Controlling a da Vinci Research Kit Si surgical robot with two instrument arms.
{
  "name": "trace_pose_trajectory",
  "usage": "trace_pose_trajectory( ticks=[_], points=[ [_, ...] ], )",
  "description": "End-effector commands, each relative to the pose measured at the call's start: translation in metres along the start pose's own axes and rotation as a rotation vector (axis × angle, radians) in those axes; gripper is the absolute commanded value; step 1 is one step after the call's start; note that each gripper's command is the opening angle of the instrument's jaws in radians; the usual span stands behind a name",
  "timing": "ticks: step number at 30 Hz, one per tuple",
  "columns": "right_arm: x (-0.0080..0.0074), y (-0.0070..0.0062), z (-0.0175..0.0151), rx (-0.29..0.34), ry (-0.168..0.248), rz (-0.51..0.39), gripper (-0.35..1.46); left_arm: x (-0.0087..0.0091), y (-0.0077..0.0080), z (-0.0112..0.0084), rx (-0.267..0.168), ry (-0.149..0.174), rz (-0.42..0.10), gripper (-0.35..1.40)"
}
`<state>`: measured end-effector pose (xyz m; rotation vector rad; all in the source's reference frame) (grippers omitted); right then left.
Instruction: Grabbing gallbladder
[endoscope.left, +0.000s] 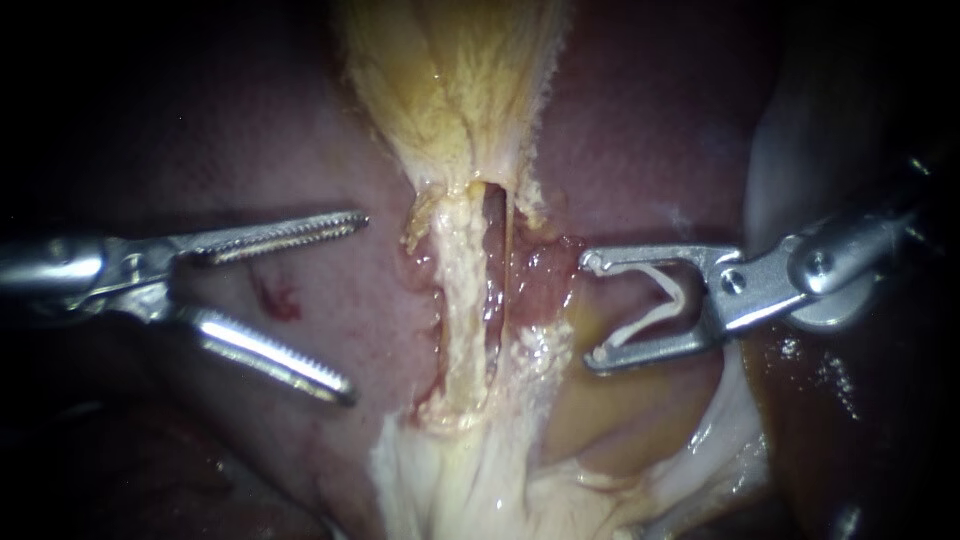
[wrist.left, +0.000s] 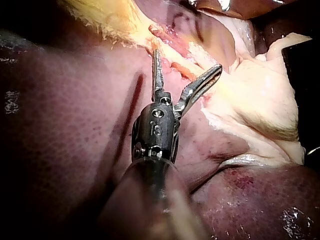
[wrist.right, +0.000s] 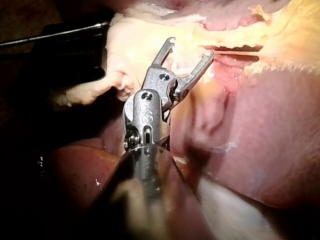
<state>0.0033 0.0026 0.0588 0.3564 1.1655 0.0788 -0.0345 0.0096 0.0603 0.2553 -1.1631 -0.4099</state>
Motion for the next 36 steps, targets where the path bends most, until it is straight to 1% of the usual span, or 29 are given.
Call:
trace_pose_trajectory(
  ticks=[1,8,11,14,17,20,21,23,28,29,31,32,34,36],
  points=[
    [0.0000,0.0000,0.0000,0.000,0.000,0.000,0.50,0.0000,0.0000,0.0000,0.000,0.000,0.000,1.11],
    [0.0001,0.0000,0.0000,0.000,0.000,0.000,0.50,0.0002,0.0004,0.0001,-0.005,0.001,0.001,1.09],
    [0.0001,0.0000,0.0000,0.000,0.000,0.000,0.50,0.0004,0.0011,0.0002,-0.018,0.002,0.000,1.08],
    [0.0001,0.0000,0.0000,0.000,0.000,0.000,0.50,0.0007,0.0021,0.0006,-0.032,0.003,0.005,1.04],
    [0.0001,0.0000,0.0000,0.000,0.000,0.000,0.50,0.0010,0.0031,0.0010,-0.047,0.005,-0.008,1.01],
    [0.0001,0.0000,0.0000,0.000,0.000,0.000,0.50,0.0013,0.0040,0.0014,-0.072,0.005,-0.038,0.96],
    [0.0001,0.0000,0.0000,0.000,0.000,0.000,0.50,0.0013,0.0042,0.0015,-0.085,0.005,-0.063,0.93],
    [0.0001,0.0000,0.0001,-0.001,0.000,0.000,0.50,0.0013,0.0046,0.0019,-0.098,0.005,-0.083,0.89],
    [0.0001,0.0000,0.0001,-0.001,0.000,0.000,0.50,0.0011,0.0049,0.0032,-0.130,-0.002,-0.154,0.79],
    [0.0001,0.0000,0.0001,-0.001,0.000,0.000,0.50,0.0010,0.0049,0.0034,-0.135,-0.002,-0.161,0.78],
    [0.0001,0.0000,0.0001,-0.001,0.000,0.001,0.50,0.0009,0.0049,0.0038,-0.150,0.005,-0.185,0.74],
    [0.0001,0.0000,0.0001,-0.001,0.000,0.001,0.50,0.0010,0.0049,0.0040,-0.160,0.009,-0.209,0.71],
    [0.0002,0.0000,0.0002,-0.001,0.000,0.000,0.50,0.0012,0.0048,0.0043,-0.174,0.018,-0.234,0.68],
    [0.0002,0.0000,0.0002,-0.001,0.000,0.000,0.50,0.0016,0.0049,0.0045,-0.184,0.029,-0.246,0.64]
  ],
)
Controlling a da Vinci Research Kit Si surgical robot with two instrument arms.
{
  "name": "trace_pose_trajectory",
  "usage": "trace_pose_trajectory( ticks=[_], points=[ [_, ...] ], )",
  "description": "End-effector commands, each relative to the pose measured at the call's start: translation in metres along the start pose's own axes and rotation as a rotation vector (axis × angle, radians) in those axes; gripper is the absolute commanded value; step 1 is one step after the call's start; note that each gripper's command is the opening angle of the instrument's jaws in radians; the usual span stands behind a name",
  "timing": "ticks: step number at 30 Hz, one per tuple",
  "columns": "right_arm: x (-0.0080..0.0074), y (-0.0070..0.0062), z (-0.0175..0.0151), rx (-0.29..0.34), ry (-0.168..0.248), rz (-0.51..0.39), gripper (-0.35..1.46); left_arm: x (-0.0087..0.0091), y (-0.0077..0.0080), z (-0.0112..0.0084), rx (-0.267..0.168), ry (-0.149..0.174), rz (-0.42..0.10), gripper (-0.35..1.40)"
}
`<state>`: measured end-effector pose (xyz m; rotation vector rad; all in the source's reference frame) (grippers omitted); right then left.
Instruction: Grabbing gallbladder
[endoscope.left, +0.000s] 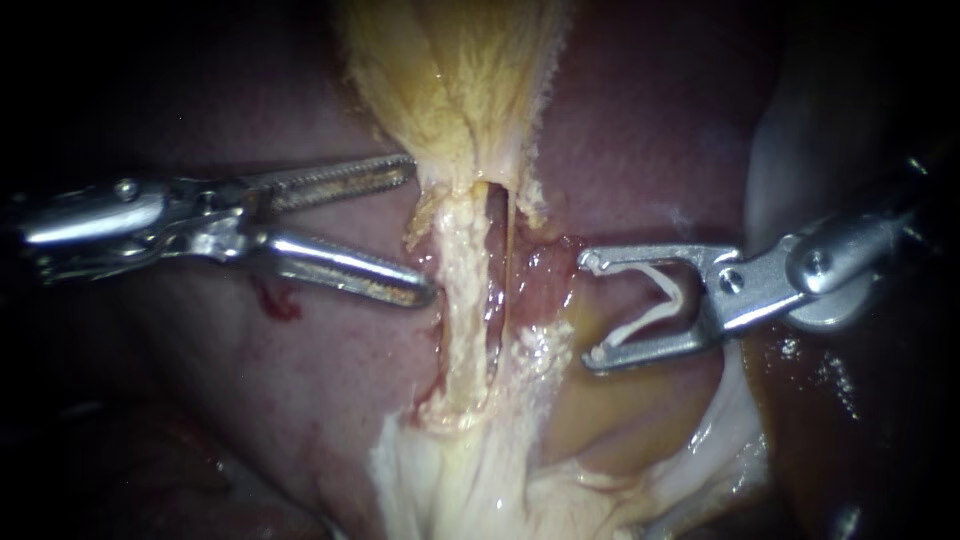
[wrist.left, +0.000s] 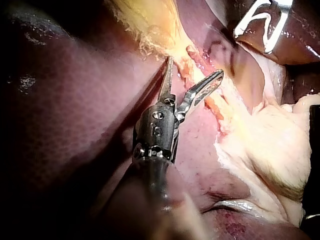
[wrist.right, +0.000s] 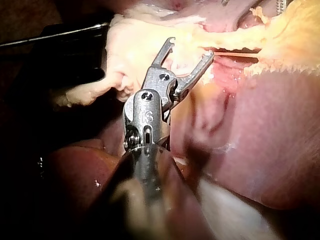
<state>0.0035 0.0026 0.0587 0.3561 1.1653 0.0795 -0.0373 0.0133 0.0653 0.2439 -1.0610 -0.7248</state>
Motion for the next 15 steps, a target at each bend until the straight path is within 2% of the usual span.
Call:
trace_pose_trajectory(
  ticks=[1,7,11,15],
  points=[
    [0.0000,0.0000,0.0000,0.000,0.000,0.000,0.50,0.0002,0.0001,0.0001,-0.004,0.005,-0.005,0.62],
    [0.0000,0.0000,0.0001,0.000,0.000,0.000,0.50,0.0016,0.0006,0.0006,-0.021,0.028,-0.017,0.59],
    [0.0001,0.0000,0.0001,-0.001,0.000,0.000,0.50,0.0016,0.0007,0.0007,-0.027,0.033,-0.035,0.46],
    [0.0001,0.0000,0.0002,-0.001,0.000,0.000,0.50,0.0016,0.0009,0.0007,-0.036,0.037,-0.061,0.24]
  ],
)
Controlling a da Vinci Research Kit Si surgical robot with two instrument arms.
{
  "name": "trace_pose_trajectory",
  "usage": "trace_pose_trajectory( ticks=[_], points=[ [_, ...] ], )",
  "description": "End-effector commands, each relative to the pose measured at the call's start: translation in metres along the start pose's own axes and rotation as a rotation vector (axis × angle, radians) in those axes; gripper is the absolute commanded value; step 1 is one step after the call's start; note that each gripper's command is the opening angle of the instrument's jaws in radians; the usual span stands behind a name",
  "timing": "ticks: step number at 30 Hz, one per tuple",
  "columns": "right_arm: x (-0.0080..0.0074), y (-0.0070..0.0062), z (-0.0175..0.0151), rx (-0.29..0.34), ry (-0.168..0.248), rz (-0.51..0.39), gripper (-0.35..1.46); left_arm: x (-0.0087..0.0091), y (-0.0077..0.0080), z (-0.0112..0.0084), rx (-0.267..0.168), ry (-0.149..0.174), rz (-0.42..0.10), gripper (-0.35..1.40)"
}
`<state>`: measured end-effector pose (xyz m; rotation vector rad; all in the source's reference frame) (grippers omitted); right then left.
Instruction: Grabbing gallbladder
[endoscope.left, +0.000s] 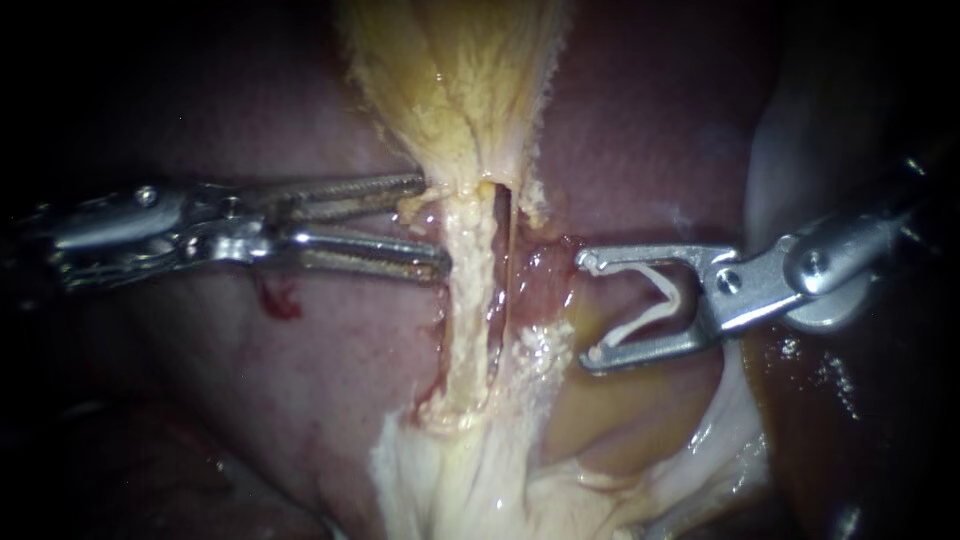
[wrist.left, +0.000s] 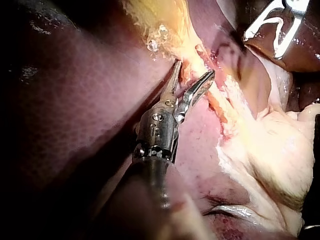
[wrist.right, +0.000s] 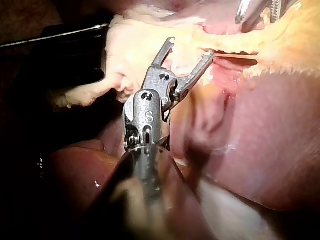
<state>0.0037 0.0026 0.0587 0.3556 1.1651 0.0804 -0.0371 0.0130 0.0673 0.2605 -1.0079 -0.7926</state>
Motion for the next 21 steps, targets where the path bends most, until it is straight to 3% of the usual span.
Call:
trace_pose_trajectory(
  ticks=[1,7,17,21],
  points=[
    [0.0000,0.0000,0.0000,0.000,0.000,0.000,0.50,-0.0001,0.0001,-0.0001,-0.002,-0.001,-0.010,0.17],
    [0.0000,0.0000,0.0000,0.003,0.001,0.000,0.50,-0.0005,0.0003,-0.0007,-0.036,0.009,-0.084,-0.35],
    [0.0000,0.0000,0.0000,0.003,0.001,0.000,0.50,-0.0012,-0.0004,-0.0021,-0.062,0.060,-0.150,-0.35],
    [0.0000,0.0000,0.0000,0.003,0.001,0.000,0.50,-0.0016,-0.0006,-0.0024,-0.062,0.061,-0.153,-0.35]
  ],
)
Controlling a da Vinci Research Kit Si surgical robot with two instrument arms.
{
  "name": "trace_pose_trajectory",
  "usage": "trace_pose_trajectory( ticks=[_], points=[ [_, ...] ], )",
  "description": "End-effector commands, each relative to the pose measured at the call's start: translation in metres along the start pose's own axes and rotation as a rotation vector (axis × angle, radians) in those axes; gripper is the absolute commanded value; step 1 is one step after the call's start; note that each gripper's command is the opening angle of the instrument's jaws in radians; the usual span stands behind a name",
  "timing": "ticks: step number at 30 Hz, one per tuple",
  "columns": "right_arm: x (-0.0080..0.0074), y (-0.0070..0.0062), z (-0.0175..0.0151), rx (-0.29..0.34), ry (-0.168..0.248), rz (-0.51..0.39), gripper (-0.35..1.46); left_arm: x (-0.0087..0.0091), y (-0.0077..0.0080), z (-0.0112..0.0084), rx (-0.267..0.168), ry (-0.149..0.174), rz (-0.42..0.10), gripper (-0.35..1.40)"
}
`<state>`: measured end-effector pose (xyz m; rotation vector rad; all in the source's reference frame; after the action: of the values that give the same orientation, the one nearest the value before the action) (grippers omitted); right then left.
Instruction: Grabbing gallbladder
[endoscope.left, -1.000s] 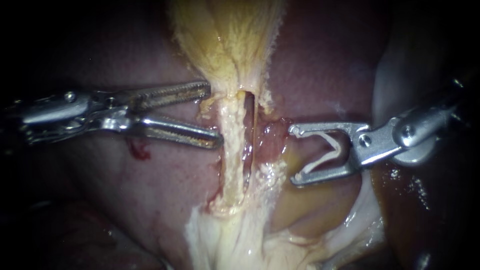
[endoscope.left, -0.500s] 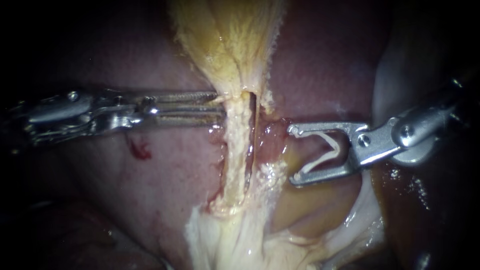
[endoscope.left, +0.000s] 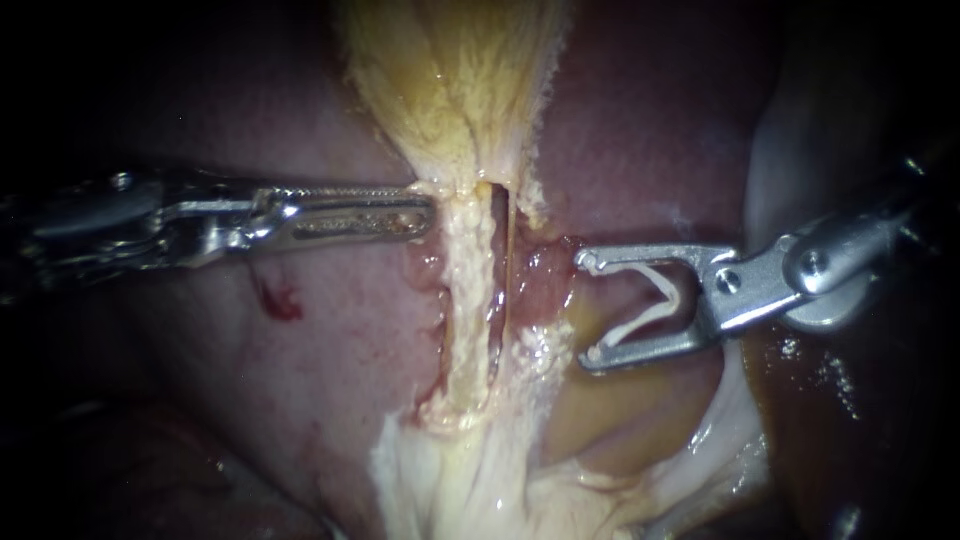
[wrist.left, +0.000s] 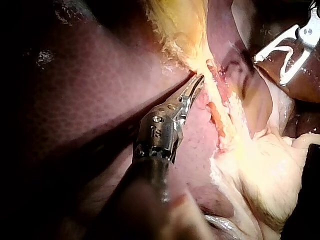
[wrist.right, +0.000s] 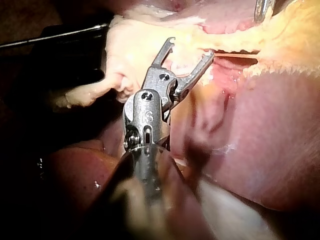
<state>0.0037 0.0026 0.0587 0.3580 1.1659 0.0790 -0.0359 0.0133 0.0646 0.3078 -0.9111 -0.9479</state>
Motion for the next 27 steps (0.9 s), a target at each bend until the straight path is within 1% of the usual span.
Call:
trace_pose_trajectory(
  ticks=[1,3,9,16,21,22,27],
  points=[
    [0.0000,0.0000,0.0000,0.000,0.000,0.000,0.50,0.0000,0.0000,-0.0002,0.002,0.000,-0.001,-0.35],
    [0.0000,0.0000,0.0000,0.000,0.000,0.000,0.50,-0.0002,0.0000,-0.0006,0.004,0.001,-0.002,-0.35],
    [0.0000,0.0000,0.0000,0.000,0.000,0.000,0.50,-0.0009,-0.0001,-0.0027,0.015,0.007,-0.007,-0.35],
    [0.0000,0.0000,0.0000,0.000,0.000,0.000,0.50,-0.0023,0.0000,-0.0056,0.003,0.006,-0.018,-0.35],
    [0.0000,0.0000,0.0000,0.000,0.000,0.000,0.50,-0.0039,0.0007,-0.0075,-0.010,-0.018,-0.040,-0.35],
    [0.0000,0.0000,0.0000,0.000,0.000,0.000,0.50,-0.0042,0.0008,-0.0077,-0.011,-0.021,-0.049,-0.35],
    [0.0000,0.0000,0.0000,0.000,0.000,0.000,0.50,-0.0047,0.0012,-0.0084,-0.023,-0.028,-0.043,-0.35]
  ],
)
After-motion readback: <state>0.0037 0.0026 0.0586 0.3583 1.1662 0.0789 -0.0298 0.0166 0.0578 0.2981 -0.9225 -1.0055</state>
